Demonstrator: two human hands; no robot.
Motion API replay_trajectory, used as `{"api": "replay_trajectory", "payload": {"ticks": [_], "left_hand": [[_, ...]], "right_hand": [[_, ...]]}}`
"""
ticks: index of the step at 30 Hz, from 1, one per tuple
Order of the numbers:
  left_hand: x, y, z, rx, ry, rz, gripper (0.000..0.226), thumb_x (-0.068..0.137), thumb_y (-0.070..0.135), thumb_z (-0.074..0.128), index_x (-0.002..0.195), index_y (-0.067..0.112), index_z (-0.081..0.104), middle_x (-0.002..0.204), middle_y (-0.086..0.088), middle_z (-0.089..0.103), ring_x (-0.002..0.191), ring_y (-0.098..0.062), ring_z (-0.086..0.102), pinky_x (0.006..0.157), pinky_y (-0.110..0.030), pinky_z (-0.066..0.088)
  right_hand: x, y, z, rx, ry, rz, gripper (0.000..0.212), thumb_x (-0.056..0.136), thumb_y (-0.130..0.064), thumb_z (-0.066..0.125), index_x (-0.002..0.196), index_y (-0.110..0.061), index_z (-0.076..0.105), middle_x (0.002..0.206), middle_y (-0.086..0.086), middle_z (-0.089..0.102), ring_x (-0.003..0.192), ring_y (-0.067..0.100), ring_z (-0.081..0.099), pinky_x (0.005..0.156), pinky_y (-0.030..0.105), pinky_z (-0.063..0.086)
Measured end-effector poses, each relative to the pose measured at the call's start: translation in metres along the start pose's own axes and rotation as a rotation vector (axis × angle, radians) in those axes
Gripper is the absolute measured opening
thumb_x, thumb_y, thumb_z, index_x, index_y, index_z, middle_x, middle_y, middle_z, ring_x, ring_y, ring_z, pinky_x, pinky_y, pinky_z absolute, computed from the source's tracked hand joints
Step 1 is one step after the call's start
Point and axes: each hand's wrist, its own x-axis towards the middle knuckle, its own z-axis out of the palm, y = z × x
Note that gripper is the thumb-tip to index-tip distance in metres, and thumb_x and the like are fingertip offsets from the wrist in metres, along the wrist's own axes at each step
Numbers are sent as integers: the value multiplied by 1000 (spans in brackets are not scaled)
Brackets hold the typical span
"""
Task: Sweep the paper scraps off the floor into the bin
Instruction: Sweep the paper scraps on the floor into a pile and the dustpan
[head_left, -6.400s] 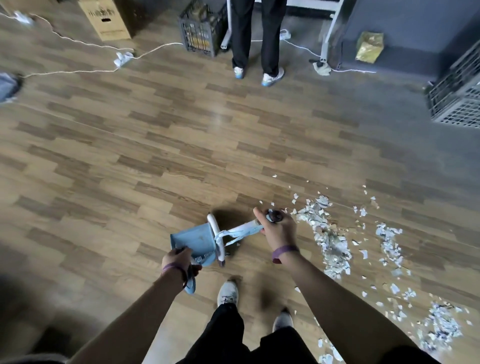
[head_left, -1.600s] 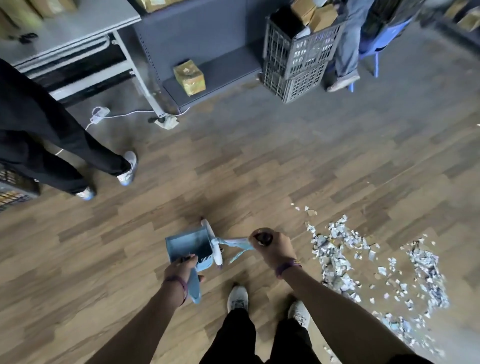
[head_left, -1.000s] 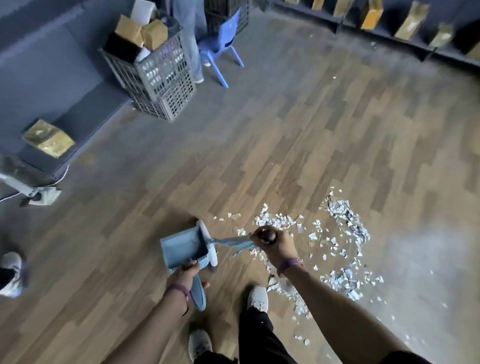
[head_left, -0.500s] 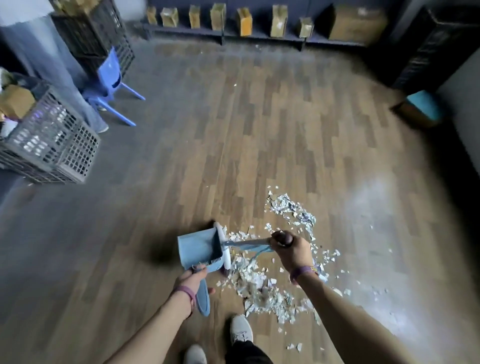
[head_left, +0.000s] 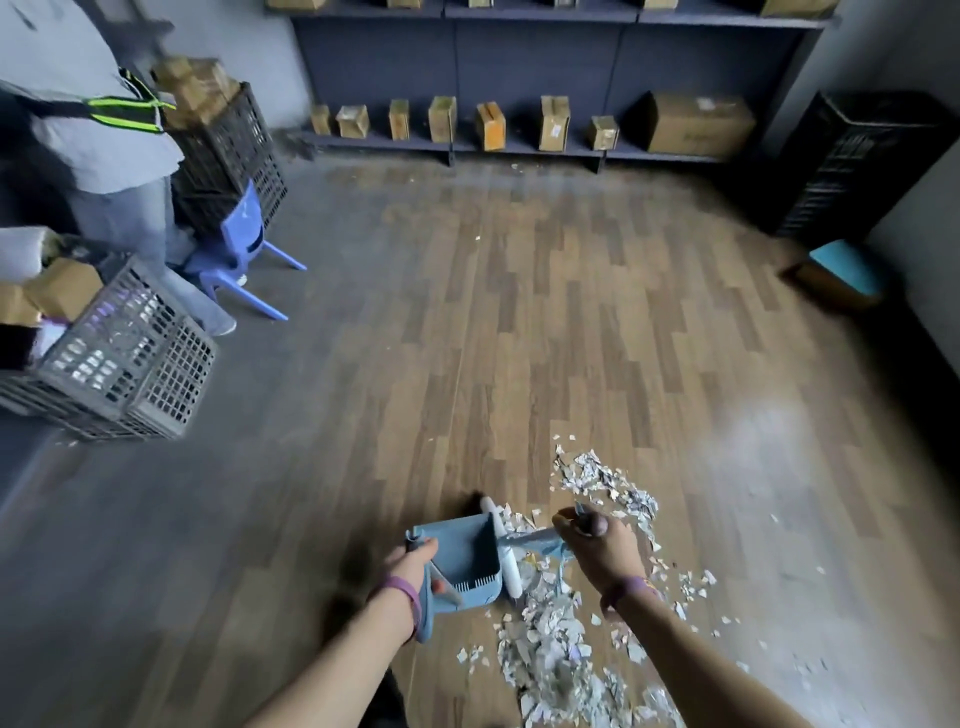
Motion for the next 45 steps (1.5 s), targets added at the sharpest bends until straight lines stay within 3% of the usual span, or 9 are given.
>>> {"api": "replay_trajectory", "payload": {"ticks": [3, 6, 11, 15, 19, 26, 31, 35, 45], "left_hand": [[33, 30, -25, -1, 11, 34, 16, 80, 11, 72, 78, 4, 59, 60, -12, 56, 40, -18, 49, 53, -24, 42], [69, 71, -48, -3, -25, 59, 16, 79, 11, 72, 73, 5, 59, 57, -11, 53, 32, -17, 47, 50, -22, 42], [110, 154, -82, 21, -137, 88, 7, 82, 5, 69, 81, 5, 62, 45, -4, 53, 29, -15, 44, 35, -15, 40], [129, 217, -98, 21, -195, 114, 10, 85, 1, 65, 94, 2, 61, 73, -11, 55, 47, -20, 47, 31, -14, 38], [145, 269, -95, 10, -224, 142, 14, 88, -1, 61, 101, 0, 57, 70, -11, 51, 27, -13, 43, 30, -13, 37], [194, 341, -60, 8, -228, 155, 6, 85, 5, 66, 86, 9, 62, 82, -9, 58, 30, -13, 51, 35, -16, 45], [249, 413, -22, 13, -237, 198, 9, 88, 8, 63, 96, 10, 60, 89, -10, 59, 46, -18, 56, 37, -18, 47], [285, 484, 19, 1, -213, 187, 4, 88, 13, 65, 88, 14, 60, 85, -9, 61, 34, -12, 54, 36, -17, 44], [349, 645, 97, -11, -179, 207, 4, 88, 13, 64, 91, 16, 62, 80, -4, 62, 37, -13, 55, 36, -15, 42]], "right_hand": [[26, -48, 29, -2, 70, -8, 33, 81, -35, 63, 55, -23, 47, 54, -1, 46, 60, 20, 41, 55, 29, 34], [55, -112, 54, 34, 162, 14, 41, 81, -39, 66, 56, -15, 44, 60, 6, 56, 64, 25, 50, 58, 30, 38], [94, -203, 91, 18, 260, 63, 39, 80, -45, 66, 58, -20, 47, 80, 15, 68, 83, 33, 62, 71, 33, 46], [124, -250, 111, 45, 304, 82, 41, 79, -48, 65, 55, -21, 46, 73, 9, 66, 80, 33, 61, 71, 32, 47], [154, -286, 117, 115, 355, 68, 41, 78, -48, 67, 58, -18, 48, 69, 7, 65, 75, 32, 57, 69, 31, 46], [224, -333, 115, 262, 432, 38, 37, 78, -44, 70, 67, -13, 55, 67, 3, 62, 75, 28, 58, 67, 31, 43], [317, -382, 98, 344, 439, -57, 38, 78, -42, 69, 75, -6, 59, 71, 12, 63, 76, 31, 56, 65, 30, 45], [395, -416, 86, 385, 400, -80, 31, 78, -39, 69, 73, -10, 61, 67, 4, 62, 74, 26, 56, 66, 31, 44], [564, -506, 48, 425, 389, -80, 26, 79, -36, 70, 74, -11, 63, 68, 3, 64, 77, 27, 59, 70, 32, 47]]}}
